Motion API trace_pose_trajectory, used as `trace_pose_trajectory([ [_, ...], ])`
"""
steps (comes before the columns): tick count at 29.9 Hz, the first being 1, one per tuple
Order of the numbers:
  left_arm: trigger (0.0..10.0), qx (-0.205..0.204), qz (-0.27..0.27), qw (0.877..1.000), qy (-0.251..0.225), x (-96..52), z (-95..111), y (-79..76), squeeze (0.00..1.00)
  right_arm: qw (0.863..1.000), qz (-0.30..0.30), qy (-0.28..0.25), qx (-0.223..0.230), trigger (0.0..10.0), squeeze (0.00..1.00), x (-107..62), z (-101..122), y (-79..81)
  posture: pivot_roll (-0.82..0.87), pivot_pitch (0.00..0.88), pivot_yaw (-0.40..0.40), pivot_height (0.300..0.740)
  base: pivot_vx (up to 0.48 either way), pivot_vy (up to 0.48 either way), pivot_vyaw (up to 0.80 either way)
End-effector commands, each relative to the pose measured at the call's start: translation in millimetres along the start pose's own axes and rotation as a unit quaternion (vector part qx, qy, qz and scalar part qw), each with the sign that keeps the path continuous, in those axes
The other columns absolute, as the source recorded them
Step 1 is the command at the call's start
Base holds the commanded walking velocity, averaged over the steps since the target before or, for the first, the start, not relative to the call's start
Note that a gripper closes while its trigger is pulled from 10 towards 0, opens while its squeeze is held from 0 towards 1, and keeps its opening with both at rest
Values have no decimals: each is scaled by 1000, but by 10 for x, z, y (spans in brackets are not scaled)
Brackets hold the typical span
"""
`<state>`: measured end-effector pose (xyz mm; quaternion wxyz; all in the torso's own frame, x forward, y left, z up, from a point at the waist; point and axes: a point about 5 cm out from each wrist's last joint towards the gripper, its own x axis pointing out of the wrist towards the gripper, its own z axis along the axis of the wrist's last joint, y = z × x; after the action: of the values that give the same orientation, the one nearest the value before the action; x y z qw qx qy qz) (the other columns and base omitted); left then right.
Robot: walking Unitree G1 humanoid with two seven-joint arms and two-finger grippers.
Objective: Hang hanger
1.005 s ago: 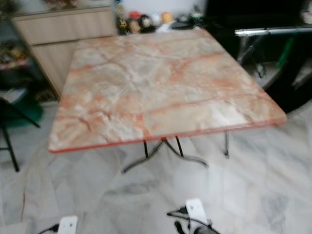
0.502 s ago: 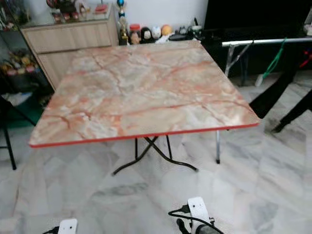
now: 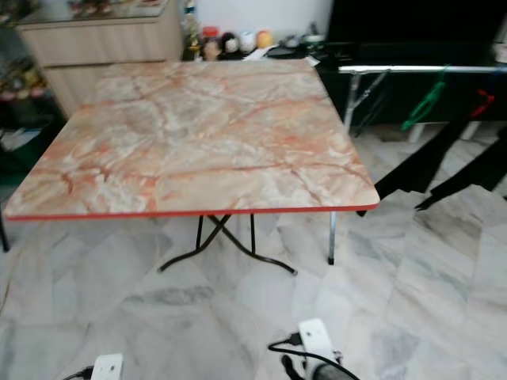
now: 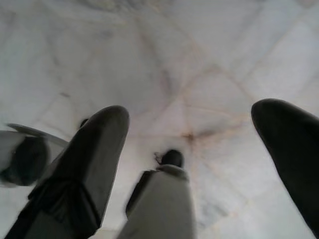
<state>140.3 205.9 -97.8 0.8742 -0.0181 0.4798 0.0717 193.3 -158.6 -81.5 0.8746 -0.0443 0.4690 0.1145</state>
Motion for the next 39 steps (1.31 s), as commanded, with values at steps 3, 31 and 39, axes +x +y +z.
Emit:
trace_pose_trajectory([
  [3,10000,1,-3,1000,-2,9,28,-27,0,1000,-10,9,6,10000,0,-25,-65,-84,-120,0,37,740,0,-395,0],
  [31,10000,12,-8,1000,-6,6,25,-39,0,1000,-10,11,10,10000,0,-25,-85,-67,-125,0,47,740,0,-434,0],
  [39,10000,12,-8,1000,-9,8,42,-31,0,1000,-10,11,11,10000,0,-24,-85,-62,-124,0,49,740,0,-441,0],
])
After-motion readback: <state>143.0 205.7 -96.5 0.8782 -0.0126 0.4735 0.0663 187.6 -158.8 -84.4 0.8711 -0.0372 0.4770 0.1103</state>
